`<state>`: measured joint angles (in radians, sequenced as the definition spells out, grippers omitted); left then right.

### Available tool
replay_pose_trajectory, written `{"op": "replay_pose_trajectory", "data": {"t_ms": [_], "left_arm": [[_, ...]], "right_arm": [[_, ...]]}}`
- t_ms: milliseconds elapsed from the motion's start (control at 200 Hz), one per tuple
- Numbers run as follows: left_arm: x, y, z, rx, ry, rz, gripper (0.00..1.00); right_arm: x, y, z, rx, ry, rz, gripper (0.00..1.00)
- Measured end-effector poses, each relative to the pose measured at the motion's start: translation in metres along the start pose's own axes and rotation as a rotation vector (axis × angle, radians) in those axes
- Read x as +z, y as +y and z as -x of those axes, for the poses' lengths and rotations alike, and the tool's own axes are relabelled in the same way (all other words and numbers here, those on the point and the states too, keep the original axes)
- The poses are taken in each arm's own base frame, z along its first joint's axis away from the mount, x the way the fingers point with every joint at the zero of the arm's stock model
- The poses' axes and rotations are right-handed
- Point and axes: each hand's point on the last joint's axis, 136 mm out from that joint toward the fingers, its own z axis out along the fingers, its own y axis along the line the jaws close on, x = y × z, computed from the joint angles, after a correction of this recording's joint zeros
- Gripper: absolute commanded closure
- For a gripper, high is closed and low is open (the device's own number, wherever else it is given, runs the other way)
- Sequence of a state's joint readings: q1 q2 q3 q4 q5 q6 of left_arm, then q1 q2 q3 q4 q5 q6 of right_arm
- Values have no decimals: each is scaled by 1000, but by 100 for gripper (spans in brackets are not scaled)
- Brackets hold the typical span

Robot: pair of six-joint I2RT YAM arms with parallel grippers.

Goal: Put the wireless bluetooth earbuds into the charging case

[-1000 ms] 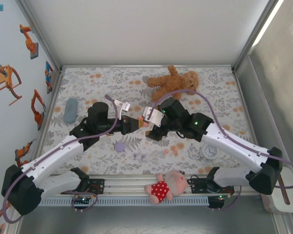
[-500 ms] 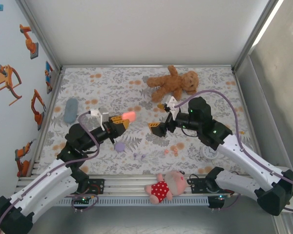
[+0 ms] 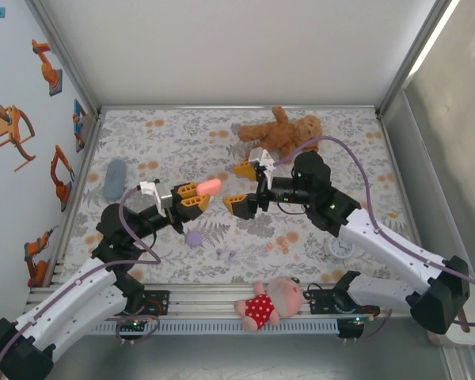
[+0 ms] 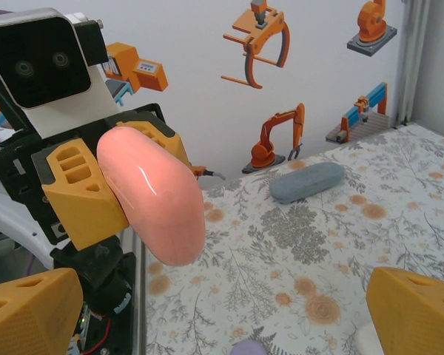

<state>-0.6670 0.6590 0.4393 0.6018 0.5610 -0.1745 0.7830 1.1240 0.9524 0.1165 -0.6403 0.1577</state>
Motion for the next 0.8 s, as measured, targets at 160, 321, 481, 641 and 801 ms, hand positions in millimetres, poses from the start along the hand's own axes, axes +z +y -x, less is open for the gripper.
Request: {"op": "replay_pose_trajectory", "data": {"t_ms": [160,321,481,641,801], "left_arm": [[3,-6,9,43,-11,-35,100],[3,-8,11,71,-12,-45,100],[1,-8,10,94,-6,-42,100],[-1,-8,12,113,-9,-33,100],[-1,-6,12,119,-8,-19,100]], "right_arm": [[6,3,9,-13,-12,18,7],[10,1,16,-17,-25,15,15],[12,1,19,-18,-29,18,19],[14,1,20,-16,-29,23,20],[16,0,22,-15,-29,24,21]]}}
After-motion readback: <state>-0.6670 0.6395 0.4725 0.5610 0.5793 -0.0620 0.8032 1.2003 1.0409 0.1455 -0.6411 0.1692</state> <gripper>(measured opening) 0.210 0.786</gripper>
